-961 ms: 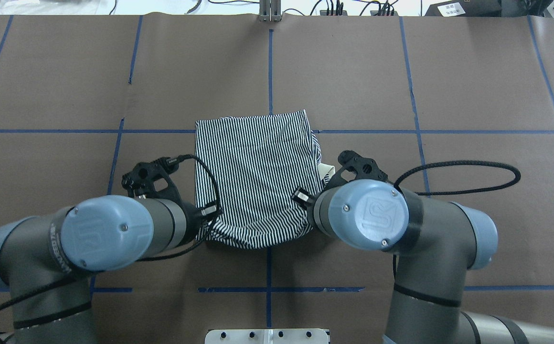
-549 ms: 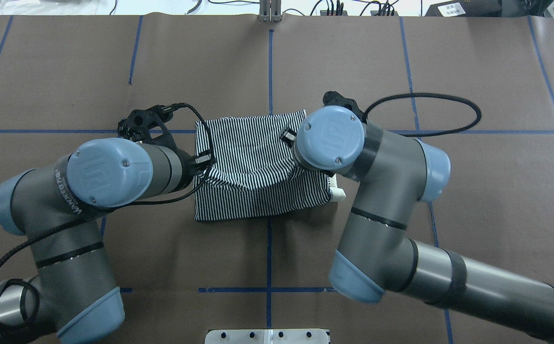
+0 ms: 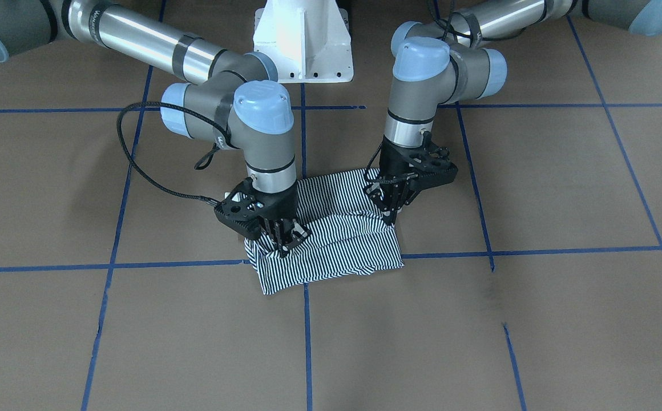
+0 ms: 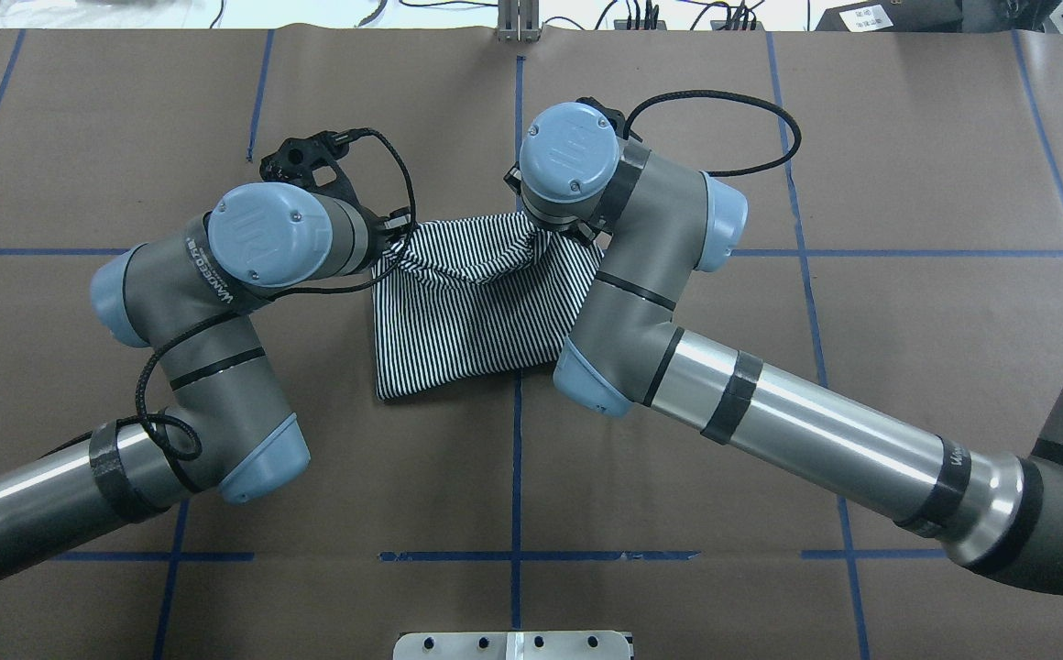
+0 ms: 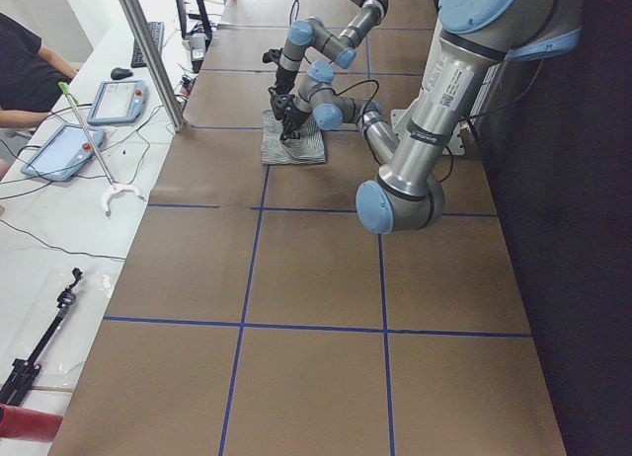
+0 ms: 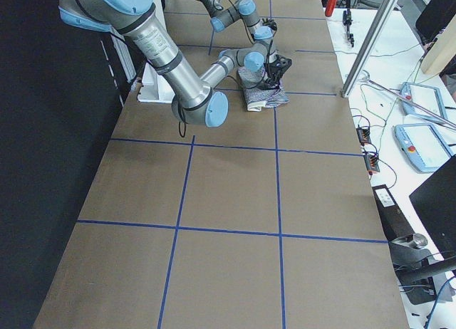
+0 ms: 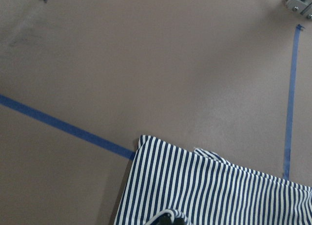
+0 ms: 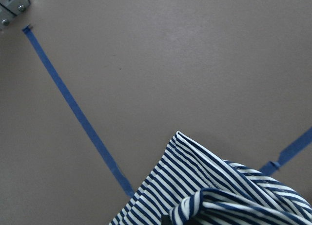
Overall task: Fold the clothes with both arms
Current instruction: 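Lift the near edge with both grippers and fold it away from the robot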
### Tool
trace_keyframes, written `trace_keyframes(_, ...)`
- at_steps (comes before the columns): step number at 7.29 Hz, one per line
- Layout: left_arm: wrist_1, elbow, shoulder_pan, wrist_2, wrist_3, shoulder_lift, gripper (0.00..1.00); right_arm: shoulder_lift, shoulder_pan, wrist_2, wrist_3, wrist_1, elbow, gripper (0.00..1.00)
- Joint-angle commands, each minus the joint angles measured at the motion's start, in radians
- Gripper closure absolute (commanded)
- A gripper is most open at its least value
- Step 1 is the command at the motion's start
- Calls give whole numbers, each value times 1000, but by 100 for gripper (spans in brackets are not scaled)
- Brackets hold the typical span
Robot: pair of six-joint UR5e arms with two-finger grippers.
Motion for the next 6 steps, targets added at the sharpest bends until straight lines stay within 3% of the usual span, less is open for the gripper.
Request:
trace_keyframes(1,-207,205,-39,3,18,-34,89,30,30,9,-38,62,-92,71)
trace_keyframes(2,-255,236,-56,3,80,-33,65,34,39,9,-109,62,-94,1)
trace_keyframes(3,-256,229,-59,0,114,-21,59,57,76,20,-117,60,-94,0)
trace_keyframes(5,-239,64,-62,-4,113,54,59,57,136,107,-160,60,-94,0)
trace_keyframes(6,-227,62,-54,-4,91,29,93,56,136,110,-160,60,-91,0)
